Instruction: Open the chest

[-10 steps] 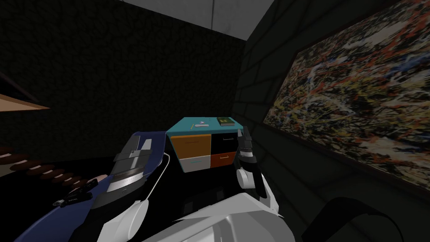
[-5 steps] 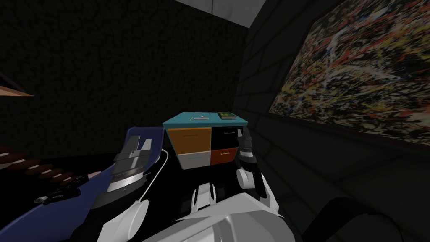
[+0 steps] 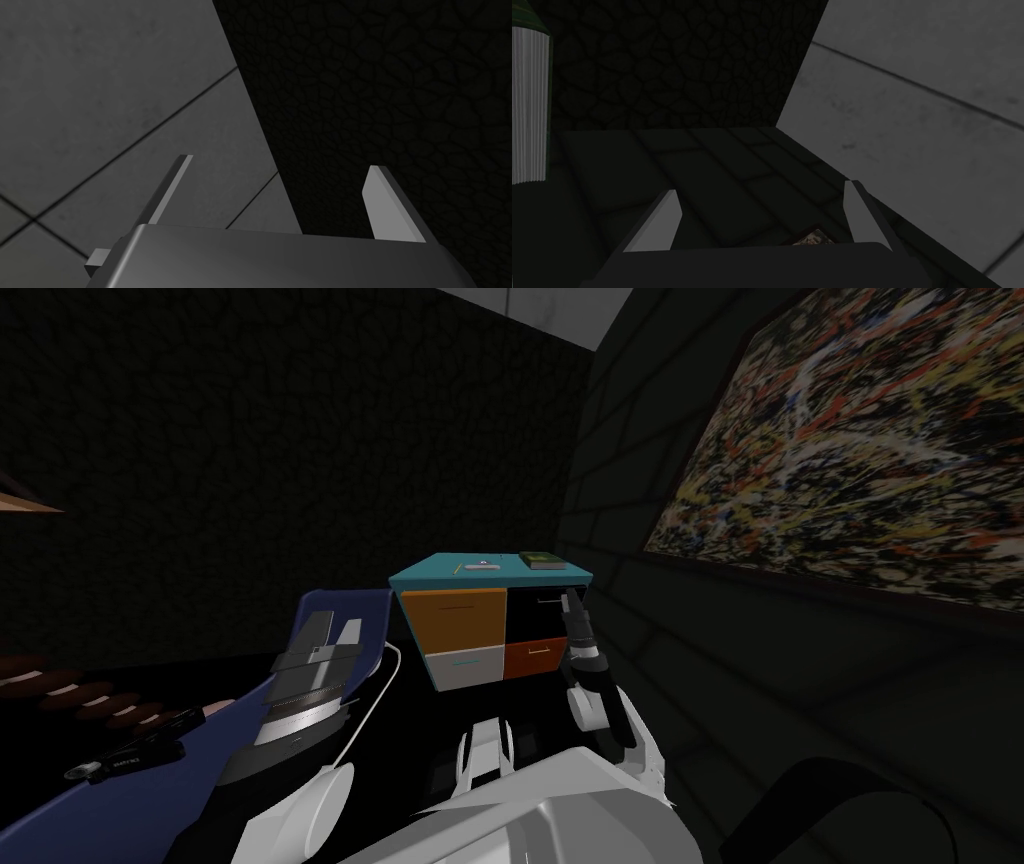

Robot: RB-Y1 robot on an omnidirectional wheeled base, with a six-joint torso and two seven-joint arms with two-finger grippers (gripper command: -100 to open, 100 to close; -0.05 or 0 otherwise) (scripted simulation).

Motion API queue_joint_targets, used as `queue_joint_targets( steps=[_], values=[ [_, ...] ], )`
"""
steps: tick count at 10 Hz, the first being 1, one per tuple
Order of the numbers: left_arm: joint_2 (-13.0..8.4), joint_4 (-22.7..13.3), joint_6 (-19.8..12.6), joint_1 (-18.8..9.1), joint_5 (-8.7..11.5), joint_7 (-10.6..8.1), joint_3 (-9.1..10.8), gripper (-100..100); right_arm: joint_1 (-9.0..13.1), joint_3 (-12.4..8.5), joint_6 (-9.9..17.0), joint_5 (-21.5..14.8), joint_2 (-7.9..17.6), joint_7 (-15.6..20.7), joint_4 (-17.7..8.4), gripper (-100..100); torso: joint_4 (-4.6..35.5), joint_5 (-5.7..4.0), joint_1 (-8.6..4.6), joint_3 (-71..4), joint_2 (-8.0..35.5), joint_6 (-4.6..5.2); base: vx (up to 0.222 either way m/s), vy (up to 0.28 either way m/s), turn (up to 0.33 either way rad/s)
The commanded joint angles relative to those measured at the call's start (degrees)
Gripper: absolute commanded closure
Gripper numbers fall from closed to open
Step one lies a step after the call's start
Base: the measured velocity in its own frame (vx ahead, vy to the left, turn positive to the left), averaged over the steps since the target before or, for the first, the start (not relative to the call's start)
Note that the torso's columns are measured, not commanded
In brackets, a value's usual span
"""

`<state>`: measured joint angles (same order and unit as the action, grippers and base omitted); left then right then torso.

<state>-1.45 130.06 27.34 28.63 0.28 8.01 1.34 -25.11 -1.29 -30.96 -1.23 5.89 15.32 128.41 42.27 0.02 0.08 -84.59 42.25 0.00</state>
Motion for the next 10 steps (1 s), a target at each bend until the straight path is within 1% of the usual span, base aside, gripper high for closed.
queue_joint_targets(
  steps=[1,2,3,4,5,6,7,8,9,10],
  values=[
    [0.0,0.0,0.0,0.0,0.0,0.00,0.00,0,1.3,-0.3,-0.4,-1.0,2.0,3.7,-1.3,-100,0.0,-0.01,-0.01,0.0,0.0,0.00,0.016,0.071,-0.014],
    [0.0,0.0,0.0,0.0,0.0,0.00,0.00,0,2.3,-0.4,-0.6,-1.7,3.0,5.8,-2.3,-100,0.0,-0.04,-0.16,0.0,0.1,0.00,0.005,0.064,-0.026],
    [0.0,0.0,0.0,0.0,0.0,0.00,0.00,0,2.3,-0.4,-0.6,-1.7,3.0,6.2,-2.3,-100,0.0,-0.06,-0.17,0.0,0.1,0.00,0.005,0.053,-0.018],
    [0.0,0.0,0.0,0.0,0.0,0.00,0.00,0,3.3,-0.6,-0.8,-2.5,3.8,8.5,-3.4,-100,0.0,-0.05,-0.16,0.0,0.1,0.00,0.017,0.065,-0.034],
    [0.0,0.0,0.0,0.0,0.0,0.00,0.00,0,3.3,-0.6,-0.8,-2.5,3.8,8.9,-3.4,-100,0.0,-0.03,-0.07,0.0,0.0,0.00,0.011,0.062,-0.016],
    [0.0,0.0,0.0,0.0,0.0,0.00,0.00,0,4.4,-0.8,-1.1,-3.3,4.4,11.2,-4.5,-100,0.0,-0.02,-0.06,0.0,0.0,0.00,0.014,0.075,-0.031],
    [0.0,0.0,0.0,0.0,0.0,0.00,0.00,0,4.4,-0.8,-1.1,-3.3,4.4,11.7,-4.5,-100,0.0,-0.01,-0.03,0.0,0.0,0.00,0.010,0.070,-0.019],
    [0.0,0.0,0.0,0.0,0.0,0.00,0.00,0,5.6,-1.0,-1.4,-4.3,4.9,13.9,-5.8,-100,0.0,-0.02,-0.06,0.0,0.0,0.00,0.003,0.085,-0.033],
    [0.0,0.0,0.0,0.0,0.0,0.00,0.00,0,5.6,-1.0,-1.4,-4.3,4.9,14.8,-5.8,-100,0.0,-0.01,-0.03,0.0,0.1,0.00,0.012,0.077,-0.024],
    [0.0,0.0,0.0,0.0,0.0,0.00,0.00,0,6.8,-1.2,-1.7,-5.2,5.3,16.8,-7.1,-100,0.0,-0.02,-0.09,0.0,0.0,0.00,0.018,0.096,-0.038]
  ],
)
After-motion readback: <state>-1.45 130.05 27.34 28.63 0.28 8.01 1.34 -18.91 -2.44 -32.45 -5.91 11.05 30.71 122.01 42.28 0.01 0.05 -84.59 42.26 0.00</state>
